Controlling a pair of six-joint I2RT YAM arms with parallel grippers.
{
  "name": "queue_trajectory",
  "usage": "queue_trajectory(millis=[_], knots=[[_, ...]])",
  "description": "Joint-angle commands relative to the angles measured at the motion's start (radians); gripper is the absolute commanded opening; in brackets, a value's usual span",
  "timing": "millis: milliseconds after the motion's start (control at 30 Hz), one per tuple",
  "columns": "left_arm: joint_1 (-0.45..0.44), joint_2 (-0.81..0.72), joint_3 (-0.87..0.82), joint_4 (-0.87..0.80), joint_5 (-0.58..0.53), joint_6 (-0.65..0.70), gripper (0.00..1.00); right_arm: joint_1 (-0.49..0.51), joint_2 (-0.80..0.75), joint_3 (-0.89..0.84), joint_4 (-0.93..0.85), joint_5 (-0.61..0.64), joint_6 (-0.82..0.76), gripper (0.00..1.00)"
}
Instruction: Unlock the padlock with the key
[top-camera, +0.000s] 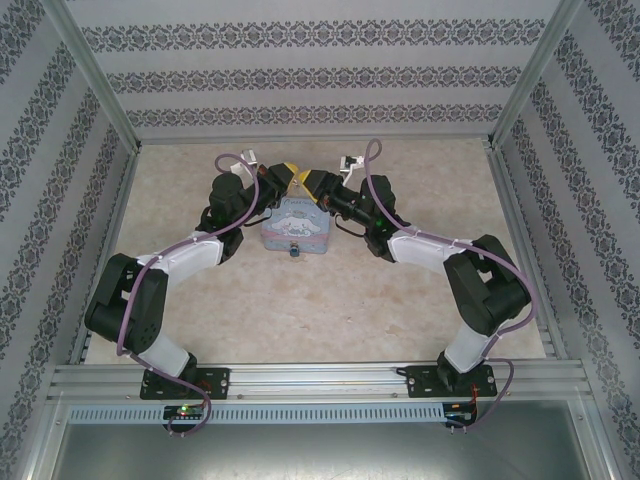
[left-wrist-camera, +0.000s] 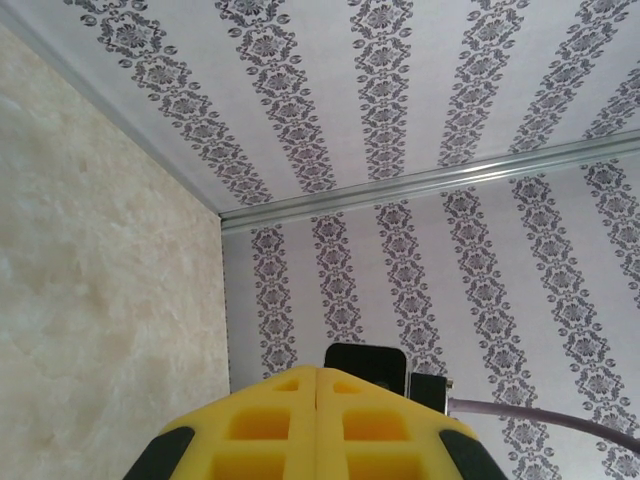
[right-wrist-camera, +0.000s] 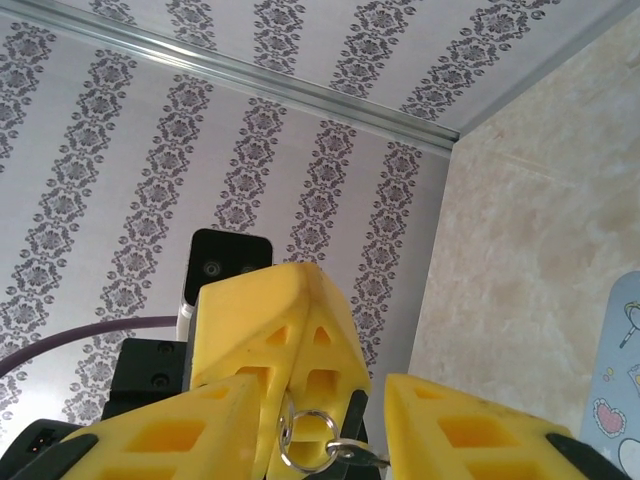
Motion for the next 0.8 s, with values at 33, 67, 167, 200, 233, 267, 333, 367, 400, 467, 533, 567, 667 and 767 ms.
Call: queue_trajectory(millis=[33, 67, 167, 200, 233, 267, 333, 367, 400, 467, 533, 567, 667, 767], knots=[[-0.013, 0.009, -0.002, 0.062, -0.014, -0.014, 0.0, 0.015, 0.022, 0.014, 0.057, -0.023, 0.018, 0.35], [-0.011, 0.009, -0.002, 0.063, -0.016, -0.015, 0.0, 0.016, 0.026, 0.017, 0.057, -0.023, 0.019, 0.35], [-0.013, 0.009, -0.004, 0.06, -0.018, -0.013, 0.0, 0.022, 0.037, 0.026, 0.06, -0.026, 0.024, 0.34], [-0.013, 0.01, -0.003, 0.06, -0.018, -0.011, 0.0, 0.024, 0.04, 0.031, 0.06, -0.029, 0.024, 0.34], [-0.014, 0.009, -0.003, 0.059, -0.018, -0.01, 0.0, 0.025, 0.042, 0.035, 0.059, -0.03, 0.024, 0.33], [-0.014, 0.01, -0.005, 0.058, -0.018, -0.01, 0.0, 0.027, 0.045, 0.039, 0.06, -0.031, 0.024, 0.33], [-0.015, 0.011, -0.006, 0.06, -0.018, -0.008, 0.0, 0.03, 0.049, 0.047, 0.058, -0.035, 0.024, 0.32], [-0.016, 0.011, -0.008, 0.058, -0.019, -0.008, 0.0, 0.03, 0.051, 0.05, 0.058, -0.036, 0.025, 0.32], [-0.016, 0.01, -0.008, 0.058, -0.019, -0.008, 0.0, 0.031, 0.052, 0.054, 0.057, -0.037, 0.025, 0.31], [-0.017, 0.011, -0.009, 0.056, -0.02, -0.007, 0.0, 0.033, 0.057, 0.061, 0.057, -0.041, 0.027, 0.31], [-0.02, 0.012, -0.01, 0.055, -0.022, -0.006, 0.0, 0.036, 0.061, 0.069, 0.058, -0.048, 0.026, 0.31], [-0.02, 0.013, -0.009, 0.055, -0.021, -0.006, 0.0, 0.038, 0.061, 0.071, 0.059, -0.051, 0.025, 0.31], [-0.021, 0.015, -0.008, 0.054, -0.022, -0.007, 0.0, 0.042, 0.063, 0.077, 0.055, -0.055, 0.02, 0.3], [-0.022, 0.014, -0.006, 0.053, -0.023, -0.008, 0.0, 0.044, 0.066, 0.074, 0.055, -0.056, 0.02, 0.28]])
